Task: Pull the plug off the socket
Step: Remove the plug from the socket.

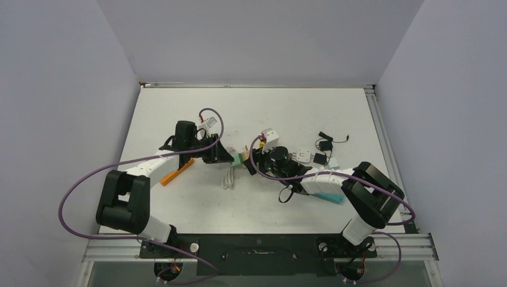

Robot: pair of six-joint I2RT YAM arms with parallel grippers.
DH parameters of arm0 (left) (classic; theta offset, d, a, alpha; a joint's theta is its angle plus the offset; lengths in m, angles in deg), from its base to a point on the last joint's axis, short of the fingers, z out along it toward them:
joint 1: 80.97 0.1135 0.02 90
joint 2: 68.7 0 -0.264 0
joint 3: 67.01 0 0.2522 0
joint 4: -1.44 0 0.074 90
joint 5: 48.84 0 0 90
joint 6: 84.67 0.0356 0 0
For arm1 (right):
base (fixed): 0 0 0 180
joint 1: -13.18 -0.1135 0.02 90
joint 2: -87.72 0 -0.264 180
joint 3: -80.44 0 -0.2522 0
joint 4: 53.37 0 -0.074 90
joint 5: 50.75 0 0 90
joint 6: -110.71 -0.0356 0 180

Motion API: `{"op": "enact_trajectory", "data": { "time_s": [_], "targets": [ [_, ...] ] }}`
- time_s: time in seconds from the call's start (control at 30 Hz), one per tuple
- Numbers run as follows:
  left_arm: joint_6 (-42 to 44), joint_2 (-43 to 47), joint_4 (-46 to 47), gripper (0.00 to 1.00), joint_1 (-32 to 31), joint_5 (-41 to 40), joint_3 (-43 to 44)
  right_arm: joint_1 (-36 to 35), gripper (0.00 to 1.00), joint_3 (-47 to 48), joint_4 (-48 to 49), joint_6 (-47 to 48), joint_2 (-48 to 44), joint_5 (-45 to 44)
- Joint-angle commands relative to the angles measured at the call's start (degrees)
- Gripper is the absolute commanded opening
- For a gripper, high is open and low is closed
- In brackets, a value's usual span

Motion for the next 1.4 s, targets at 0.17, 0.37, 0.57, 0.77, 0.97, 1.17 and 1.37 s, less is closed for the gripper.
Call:
{"op": "enact_trajectory", "data": {
  "time_s": [0.17,0.37,0.57,0.77,0.97,1.17,1.37],
  "targets": [
    [-3.69,4.87,13.22,0.26,-0.26,10.14,-0.55,1.47,0.05,-1.03,-3.31,0.31,-0.36,-2.09],
    [-0.33,3.53,6.63,0.33,-0.64,4.75,1.15,1.46,0.05,-1.21,-3.3,0.37,-0.65,-2.25],
    [1.34,1.33,-0.02,0.43,-0.48,0.78,2.64,1.48,0.05,-1.26,-3.3,0.41,-0.79,-2.41],
    [1.76,-0.29,-2.97,0.49,-0.38,-2.16,3.4,1.49,0.05,-1.29,-3.28,0.41,-0.86,-2.42],
    [1.25,-1.47,-3.36,0.54,-0.17,-2.12,3.55,1.53,0.05,-1.3,-3.2,0.48,-0.68,-2.23],
    [-3.18,-2.15,4.6,0.57,-0.39,2.7,1.28,1.39,0.05,-1.16,-3.04,0.41,-0.39,-1.81],
    [-3.76,-3.86,4.82,0.59,-1.44,3.68,1.28,1.35,0.05,-1.29,-2.88,0.54,-0.61,-1.77]
  ]
}}
